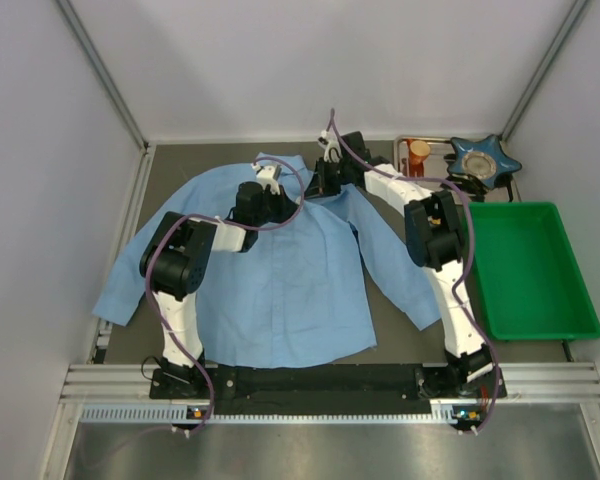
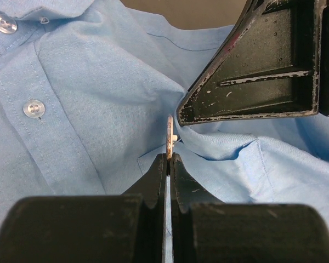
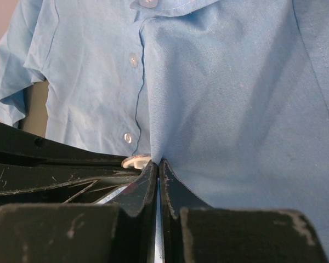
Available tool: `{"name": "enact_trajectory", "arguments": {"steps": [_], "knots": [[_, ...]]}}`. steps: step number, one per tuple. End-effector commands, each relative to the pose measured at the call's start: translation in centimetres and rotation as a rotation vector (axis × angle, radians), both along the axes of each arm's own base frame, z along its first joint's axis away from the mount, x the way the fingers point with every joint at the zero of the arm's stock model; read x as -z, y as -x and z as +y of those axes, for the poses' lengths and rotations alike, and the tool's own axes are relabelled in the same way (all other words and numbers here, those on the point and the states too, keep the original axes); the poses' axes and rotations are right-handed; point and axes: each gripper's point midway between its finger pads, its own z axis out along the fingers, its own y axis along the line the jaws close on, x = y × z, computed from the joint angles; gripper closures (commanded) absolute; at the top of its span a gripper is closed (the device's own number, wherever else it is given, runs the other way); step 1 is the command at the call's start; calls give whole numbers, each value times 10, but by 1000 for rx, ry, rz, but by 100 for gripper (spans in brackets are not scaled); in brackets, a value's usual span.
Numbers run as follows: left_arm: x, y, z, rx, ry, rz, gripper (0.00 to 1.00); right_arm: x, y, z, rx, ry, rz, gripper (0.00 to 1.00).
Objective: Pin the brooch onto the clothing
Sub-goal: Pin the brooch to the clothes.
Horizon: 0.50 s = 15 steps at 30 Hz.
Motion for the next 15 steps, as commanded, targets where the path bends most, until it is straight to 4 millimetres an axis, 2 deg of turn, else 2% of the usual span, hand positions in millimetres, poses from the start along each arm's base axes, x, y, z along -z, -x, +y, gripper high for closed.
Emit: {"name": "enact_trajectory", "arguments": {"steps": [1,14,15], "knots": [[-9,-9,-2,0,4,-41,100,-53,-8,8,-7,-74,-108,100],[-25,-10,5,-18,97,-66,100,-41,-13,-3,28,-52,-85,100],[-32,-11,4,-21,118,-83,100,-38,-13,-4,30,-49,-80,100]]}}
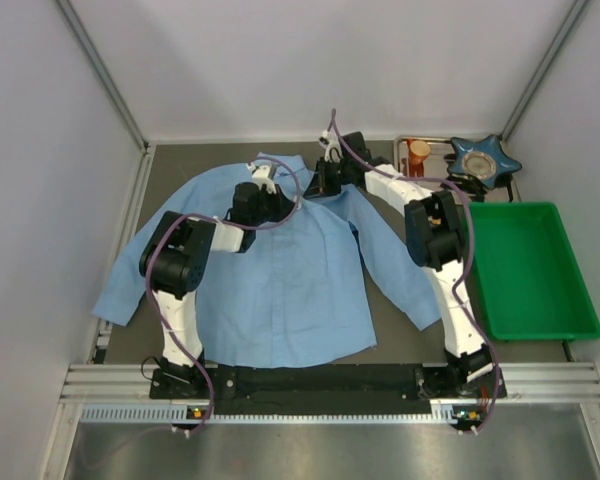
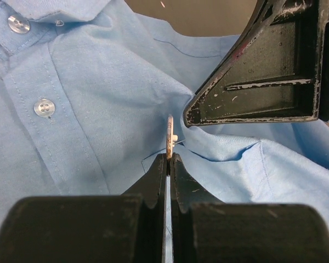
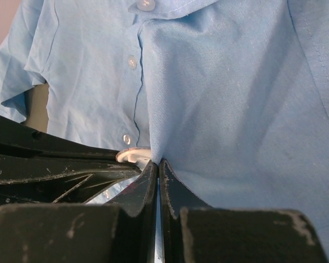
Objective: Pin the brooch onto the clothing
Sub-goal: Pin the brooch to the clothes.
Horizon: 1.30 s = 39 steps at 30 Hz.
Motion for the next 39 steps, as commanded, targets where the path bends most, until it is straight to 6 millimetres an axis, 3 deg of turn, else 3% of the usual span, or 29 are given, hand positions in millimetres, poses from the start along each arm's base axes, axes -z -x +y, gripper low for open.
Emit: {"name": "enact_trajectory", "arguments": {"steps": [1,12,39], "knots": [[-31,-5,0,4,91,-91,100,-38,-10,0,16,-40,-85,100],[-49,-4,-4,0,168,-102,100,-16,-18,-19,54,-9,-55,100],[-73,-8,-20,35,264,-119,100,-12,5,-5,-16,-52,-10,100]]}}
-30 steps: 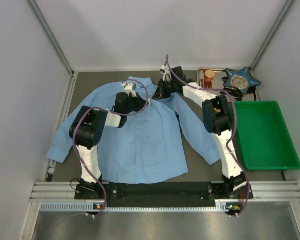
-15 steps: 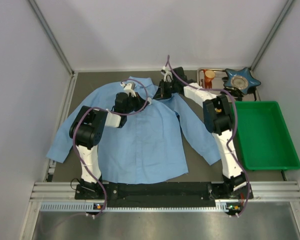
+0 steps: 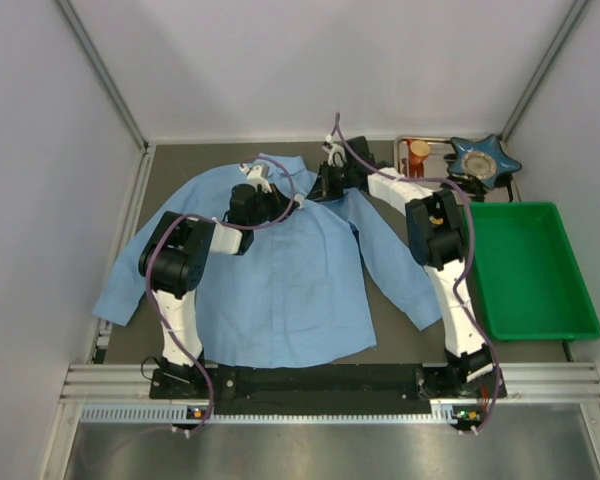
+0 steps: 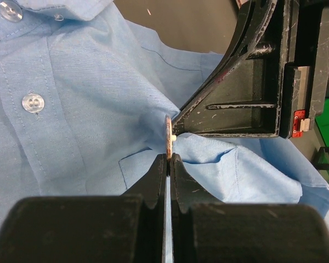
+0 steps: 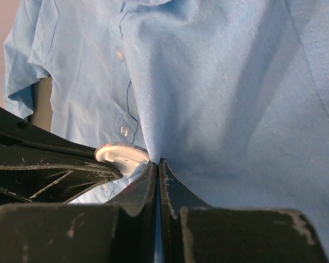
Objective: Pin the brooch onto the clothing
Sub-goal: Pin the brooch to the clothes.
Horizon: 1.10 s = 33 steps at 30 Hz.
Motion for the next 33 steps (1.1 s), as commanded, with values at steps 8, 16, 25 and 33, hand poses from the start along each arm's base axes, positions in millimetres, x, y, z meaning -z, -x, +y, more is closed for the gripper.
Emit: {"name": "enact_trajectory", "arguments": {"steps": [8,16,25,33], "knots": [[-61,-12,-12,36,86,-176,100,-34,-5,1,-7,-20,-86,100],[-72,-4,-20,91,149,-172,100,-45,-8,-14,-38,21,-195,100],[-71,-1,-23,137,154,-162,100,-77,-1,-28,-137,-2,-324,61],[-67,2,-24,197,156,-161,100,-93,3,-56,-227,-39,-417,45]]}}
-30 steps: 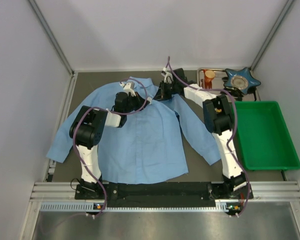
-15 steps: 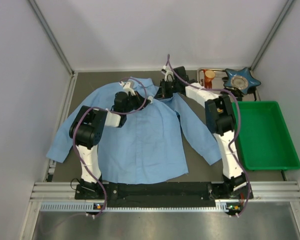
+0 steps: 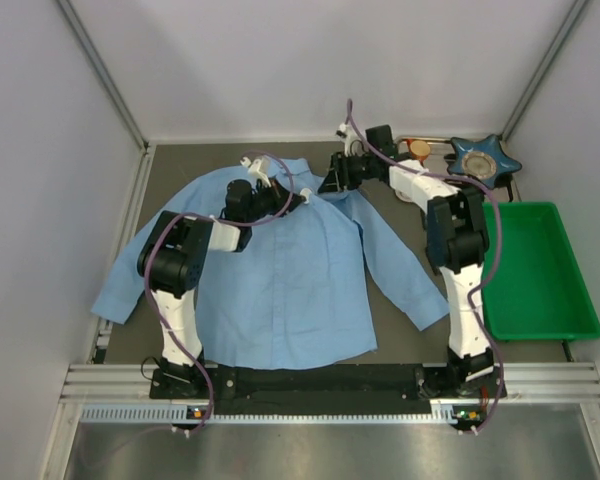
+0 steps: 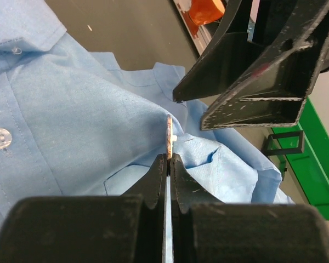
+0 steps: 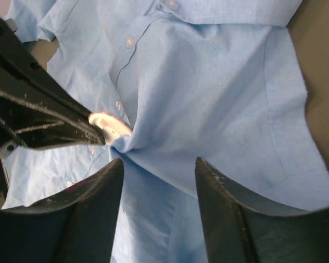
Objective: Pin the brooch onto the clothing
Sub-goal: Pin the brooch to the clothes.
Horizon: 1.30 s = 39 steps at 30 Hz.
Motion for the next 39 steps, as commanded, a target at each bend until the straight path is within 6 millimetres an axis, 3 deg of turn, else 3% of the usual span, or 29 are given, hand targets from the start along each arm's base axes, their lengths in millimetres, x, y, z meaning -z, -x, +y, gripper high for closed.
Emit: {"name": "enact_trajectory", "arguments": {"steps": [1,7,18,26,35,39], "knots": [[-37,-5,-8,72,43,-127,100,-57,3,-15,-111,-69,-183,43],[-39,0,-13,149,47,-140,100,-72,17,-14,-260,-117,-316,35],[-37,7,-18,245,78,-155,100,-73,24,8,-429,-183,-445,38],[-40,9,-18,273,109,-166,100,-53,29,12,-474,-171,-474,43],[-44,16,-21,316,138,-183,100,-49,38,20,-549,-186,-548,50],[-46,19,-23,338,146,-189,100,-48,41,20,-567,-190,-565,58]]}}
